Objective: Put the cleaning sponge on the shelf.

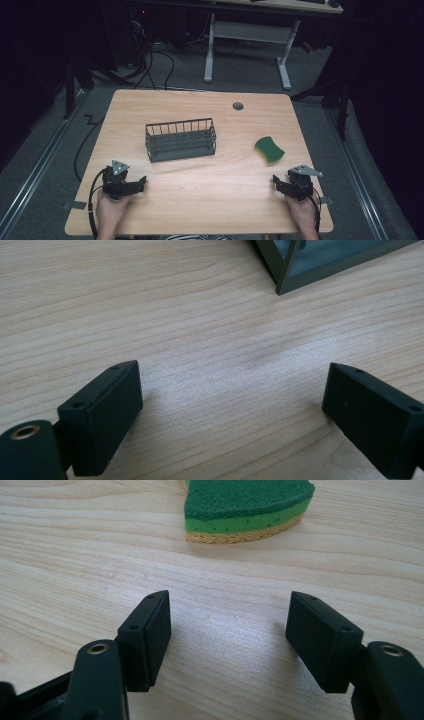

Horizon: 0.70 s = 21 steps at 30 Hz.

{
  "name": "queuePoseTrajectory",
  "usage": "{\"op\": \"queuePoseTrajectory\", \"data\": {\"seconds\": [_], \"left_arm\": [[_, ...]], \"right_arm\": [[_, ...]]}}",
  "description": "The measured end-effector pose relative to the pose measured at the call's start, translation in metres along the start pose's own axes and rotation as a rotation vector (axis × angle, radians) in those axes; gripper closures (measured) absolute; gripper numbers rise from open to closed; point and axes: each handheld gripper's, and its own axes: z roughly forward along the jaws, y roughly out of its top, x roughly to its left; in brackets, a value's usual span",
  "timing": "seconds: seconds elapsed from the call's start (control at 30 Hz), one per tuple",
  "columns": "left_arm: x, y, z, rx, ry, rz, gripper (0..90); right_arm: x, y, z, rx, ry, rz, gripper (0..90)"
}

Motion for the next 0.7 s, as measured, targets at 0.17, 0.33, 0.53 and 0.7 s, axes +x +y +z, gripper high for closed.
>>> {"op": "queuePoseTrajectory", "data": {"seconds": [0.17,0.33,0.53,0.7], "left_arm": [[-0.0004,0.0001,0.0002,0.0,0.003,-0.003,9.6],[-0.0006,-0.0001,-0.0012,-0.006,0.017,-0.016,13.2],[0.0006,-0.0007,-0.0029,-0.018,0.0,-0.039,15.5],[0.0,-0.0013,-0.0056,-0.03,-0.017,-0.056,17.1]], "right_arm": [[-0.0007,0.0004,0.0001,0.001,0.006,-0.006,34.9],[-0.0016,0.0006,0.0004,-0.001,0.011,-0.012,35.1],[-0.0028,0.001,-0.0006,-0.002,0.0,0.005,41.6],[0.0009,0.0015,-0.0036,-0.024,0.015,0.009,46.5]]}}
